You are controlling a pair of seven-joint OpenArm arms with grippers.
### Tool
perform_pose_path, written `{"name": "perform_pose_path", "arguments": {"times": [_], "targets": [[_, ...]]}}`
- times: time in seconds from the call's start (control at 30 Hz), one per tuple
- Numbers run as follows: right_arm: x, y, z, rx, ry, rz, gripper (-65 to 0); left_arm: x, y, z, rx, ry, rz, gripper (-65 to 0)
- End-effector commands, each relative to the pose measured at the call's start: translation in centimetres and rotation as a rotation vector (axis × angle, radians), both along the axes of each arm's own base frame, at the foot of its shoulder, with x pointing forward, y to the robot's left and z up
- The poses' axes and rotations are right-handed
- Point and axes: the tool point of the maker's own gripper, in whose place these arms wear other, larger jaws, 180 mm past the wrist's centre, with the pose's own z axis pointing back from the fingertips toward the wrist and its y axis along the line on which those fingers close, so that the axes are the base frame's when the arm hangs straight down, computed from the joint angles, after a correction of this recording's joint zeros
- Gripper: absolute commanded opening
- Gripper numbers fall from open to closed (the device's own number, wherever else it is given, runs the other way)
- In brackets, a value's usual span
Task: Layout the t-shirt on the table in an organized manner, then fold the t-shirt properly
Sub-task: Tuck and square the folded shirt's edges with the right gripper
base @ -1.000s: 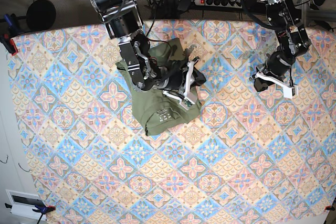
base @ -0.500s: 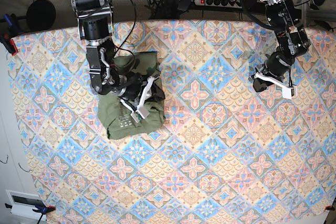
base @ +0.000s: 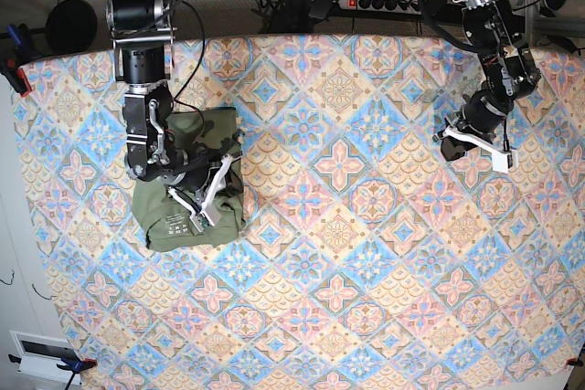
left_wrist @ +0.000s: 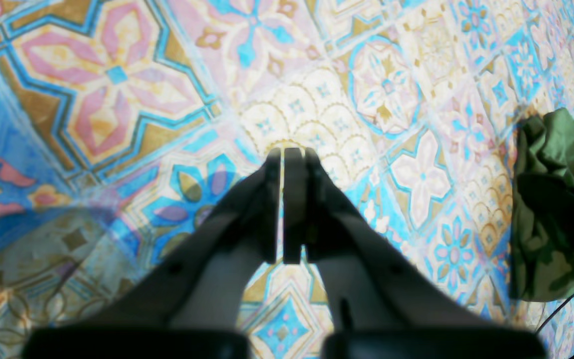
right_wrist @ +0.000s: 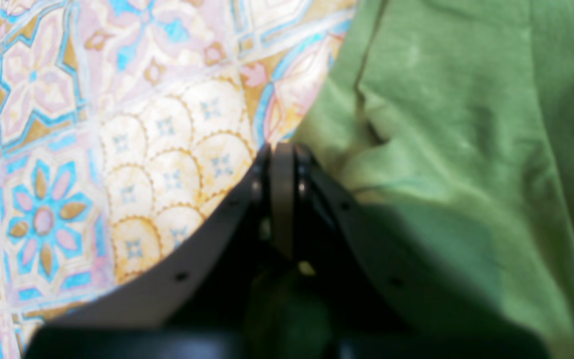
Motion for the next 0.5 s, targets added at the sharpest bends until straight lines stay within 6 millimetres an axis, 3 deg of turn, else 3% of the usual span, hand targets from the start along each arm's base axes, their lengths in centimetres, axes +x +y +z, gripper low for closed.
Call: {"name": "perform_pose_path", "arguments": {"times": [0.0,0.13,0.23,0.47], "targets": [[1.3,-0.3,1.7,-0.009,-0.051,0.001,-65.0,0.8,0.2,1.2,0.009,-0.047,-0.003,-65.0],[2.5,0.6,5.7,-0.018,-0.174,0.032,-65.0,0.6,0.2,1.1,0.009,-0.045,-0.005,-65.0],[0.6,0.6,5.7,-0.053,-0.163,0.052,-65.0,0.6,0.2,1.1,0.01,-0.045,-0.005,-65.0],[-3.4,0.6,8.5,-0.103,-0.24,0.074,-65.0,-0.3,0.1,0.6,0.011,-0.024,-0.008,-65.0]]}}
